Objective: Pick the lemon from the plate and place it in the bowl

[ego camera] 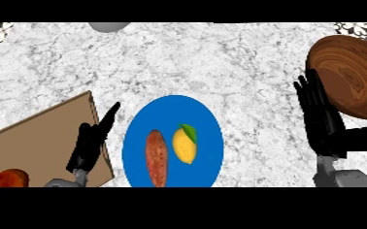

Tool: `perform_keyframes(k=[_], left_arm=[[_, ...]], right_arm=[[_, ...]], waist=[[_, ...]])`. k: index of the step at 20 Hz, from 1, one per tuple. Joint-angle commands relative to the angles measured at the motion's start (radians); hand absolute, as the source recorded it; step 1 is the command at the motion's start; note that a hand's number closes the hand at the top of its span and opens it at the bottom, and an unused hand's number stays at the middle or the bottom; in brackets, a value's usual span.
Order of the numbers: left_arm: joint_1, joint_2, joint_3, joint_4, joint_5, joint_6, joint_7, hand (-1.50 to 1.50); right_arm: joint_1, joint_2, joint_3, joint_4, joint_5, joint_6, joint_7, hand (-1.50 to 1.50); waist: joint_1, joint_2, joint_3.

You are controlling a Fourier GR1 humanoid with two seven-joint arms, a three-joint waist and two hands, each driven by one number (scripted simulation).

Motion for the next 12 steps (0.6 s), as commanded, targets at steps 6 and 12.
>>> perform_keyframes(k=[6,12], left_arm=[[-0.142,-0.016,-0.013,-0.171,-0.018,-0.061,-0.108,0.00],[-0.144,-0.059,-0.039,-0.190,0.001,-0.073,-0.058,0.00]], right_arm=[[0.022,0.223,0.104,-0.107,-0.010,-0.120,0.021,1.50],[0.041,0.296,0.263,0.001,0.178,-0.252,0.042,-1.50]], waist=[[0.028,-0.033,0.002],[0.038,-0.027,0.003]])
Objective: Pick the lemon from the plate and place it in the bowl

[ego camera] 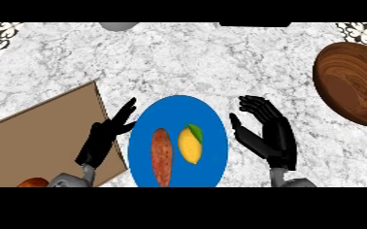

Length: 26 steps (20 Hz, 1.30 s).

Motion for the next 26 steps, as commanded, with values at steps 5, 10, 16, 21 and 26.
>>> perform_keyframes(k=[5,10,16,21,26], left_arm=[[-0.102,-0.038,0.042,-0.099,0.034,-0.027,-0.116,0.00],[-0.093,-0.061,0.032,-0.105,0.020,-0.012,-0.113,0.00],[-0.110,-0.026,0.062,-0.133,0.048,-0.046,-0.080,0.00],[-0.073,-0.067,0.034,-0.169,0.015,-0.005,-0.088,0.00],[-0.049,-0.061,0.058,-0.175,0.017,-0.031,-0.081,0.00]], right_arm=[[-0.141,-0.043,0.150,0.110,0.238,-0.042,0.086,-1.50],[-0.279,-0.206,0.223,0.075,0.338,0.100,0.405,-1.50],[-0.418,-0.320,0.286,0.017,0.160,0.518,0.704,-1.50],[-0.548,-0.283,0.248,-0.014,-0.032,0.684,0.979,-1.50],[-0.589,-0.226,0.200,-0.067,-0.119,0.730,1.159,-1.50]], waist=[[0.003,-0.009,0.006],[-0.007,-0.012,0.004],[0.006,-0.010,0.005],[0.002,-0.012,0.007],[-0.012,-0.011,0.008]])
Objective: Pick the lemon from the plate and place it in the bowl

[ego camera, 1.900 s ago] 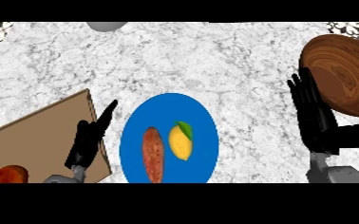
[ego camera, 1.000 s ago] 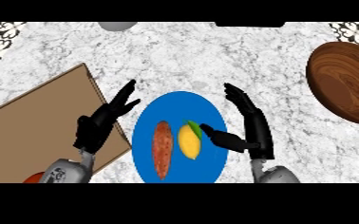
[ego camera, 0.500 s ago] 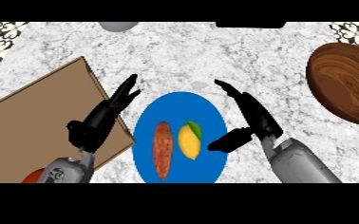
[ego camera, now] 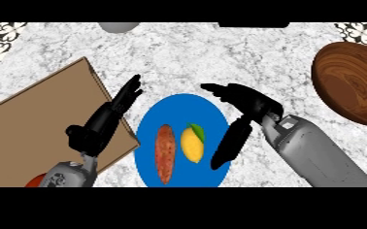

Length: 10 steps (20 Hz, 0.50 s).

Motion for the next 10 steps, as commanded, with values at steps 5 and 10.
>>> perform_keyframes(k=[5,10], left_arm=[[0.020,-0.011,0.037,0.013,-0.016,-0.022,-0.026,0.00],[0.050,0.005,0.060,-0.026,-0.013,-0.065,-0.012,0.00]], right_arm=[[-0.062,0.100,0.008,0.015,-0.004,0.042,0.182,-1.50],[-0.003,0.088,-0.006,0.013,0.085,0.058,0.109,-1.50]], waist=[[-0.007,0.001,0.001],[-0.008,0.000,0.001]])
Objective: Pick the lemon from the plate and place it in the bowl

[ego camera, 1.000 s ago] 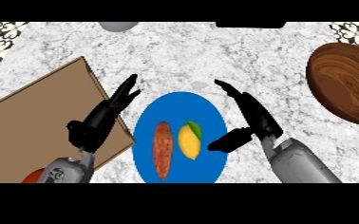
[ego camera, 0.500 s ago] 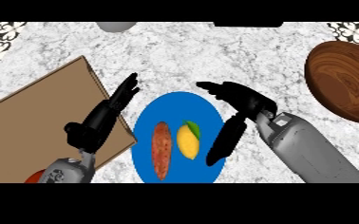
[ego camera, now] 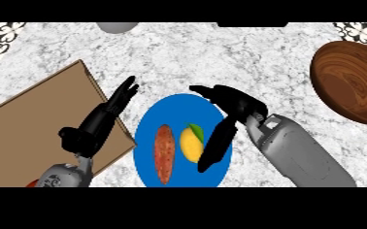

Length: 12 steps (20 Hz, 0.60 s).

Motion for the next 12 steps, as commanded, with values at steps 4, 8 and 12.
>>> perform_keyframes(k=[4,8,12], left_arm=[[-0.001,-0.032,0.011,0.020,-0.024,-0.006,-0.001,0.00],[0.003,-0.055,0.003,-0.019,-0.058,0.004,0.023,0.00],[0.036,-0.036,0.025,0.026,-0.058,-0.032,-0.042,0.00]], right_arm=[[0.033,0.070,0.053,-0.116,0.140,-0.046,0.164,-1.50],[0.103,0.076,0.044,-0.089,0.257,-0.026,0.040,-1.50],[0.120,0.055,0.039,-0.085,0.332,-0.024,0.022,-1.50]], waist=[[-0.006,-0.001,0.000],[-0.004,0.000,0.000],[-0.005,0.000,0.000]])
